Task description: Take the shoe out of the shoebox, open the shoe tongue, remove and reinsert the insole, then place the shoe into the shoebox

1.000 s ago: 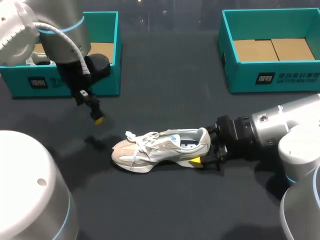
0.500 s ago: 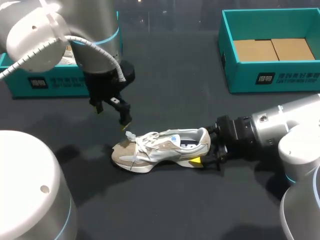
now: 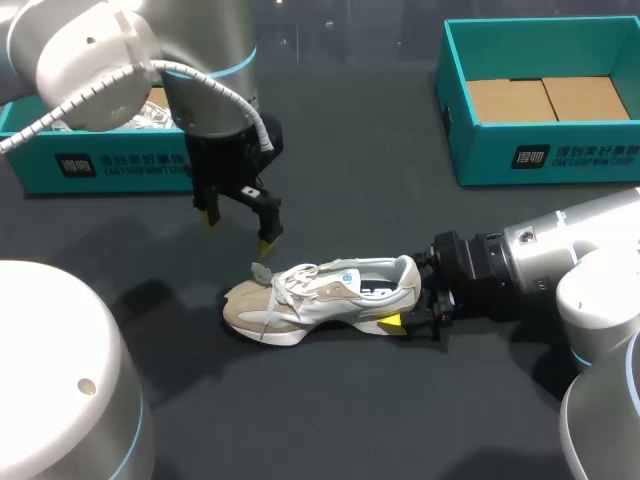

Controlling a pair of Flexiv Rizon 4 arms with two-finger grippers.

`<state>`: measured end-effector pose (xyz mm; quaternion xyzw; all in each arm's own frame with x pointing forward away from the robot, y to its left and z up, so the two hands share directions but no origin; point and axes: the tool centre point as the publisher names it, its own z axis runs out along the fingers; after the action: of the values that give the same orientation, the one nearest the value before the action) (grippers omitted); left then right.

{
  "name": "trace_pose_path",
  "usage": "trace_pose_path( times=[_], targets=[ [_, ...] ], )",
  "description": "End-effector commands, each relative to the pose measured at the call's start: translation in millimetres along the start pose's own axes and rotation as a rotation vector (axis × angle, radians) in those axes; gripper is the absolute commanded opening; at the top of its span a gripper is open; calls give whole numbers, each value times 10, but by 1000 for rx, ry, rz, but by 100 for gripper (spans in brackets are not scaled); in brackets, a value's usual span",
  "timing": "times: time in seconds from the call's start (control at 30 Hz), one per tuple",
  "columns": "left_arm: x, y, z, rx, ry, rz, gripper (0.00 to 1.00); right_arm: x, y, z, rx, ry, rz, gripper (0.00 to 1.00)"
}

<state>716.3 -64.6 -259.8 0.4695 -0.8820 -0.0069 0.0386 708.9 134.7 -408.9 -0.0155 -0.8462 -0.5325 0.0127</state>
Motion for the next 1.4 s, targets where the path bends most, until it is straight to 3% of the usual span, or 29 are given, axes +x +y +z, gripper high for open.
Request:
trace_pose_path(
  times=[0.03,0.1,0.2,0.47,0.83,1.03,1.4],
  targets=[
    [0,4,2,0,0,0,100,18,-14,51,3,-2,0,0],
    [0,4,2,0,0,0,100,18,-14,51,3,-2,0,0],
    [191,-64,78,84,-50,-204,100,18,-14,51,3,-2,0,0],
    [558,-305,231,41,-144,-504,100,18,-14,51,3,-2,0,0],
    [980,-470,280,-48,-180,-600,100,18,-14,51,3,-2,0,0],
    [1193,-498,358,-51,-218,-599,100,18,-14,51,3,-2,0,0],
    [1300,-656,625,-78,-327,-647,100,18,-14,51,3,-2,0,0]
  ],
)
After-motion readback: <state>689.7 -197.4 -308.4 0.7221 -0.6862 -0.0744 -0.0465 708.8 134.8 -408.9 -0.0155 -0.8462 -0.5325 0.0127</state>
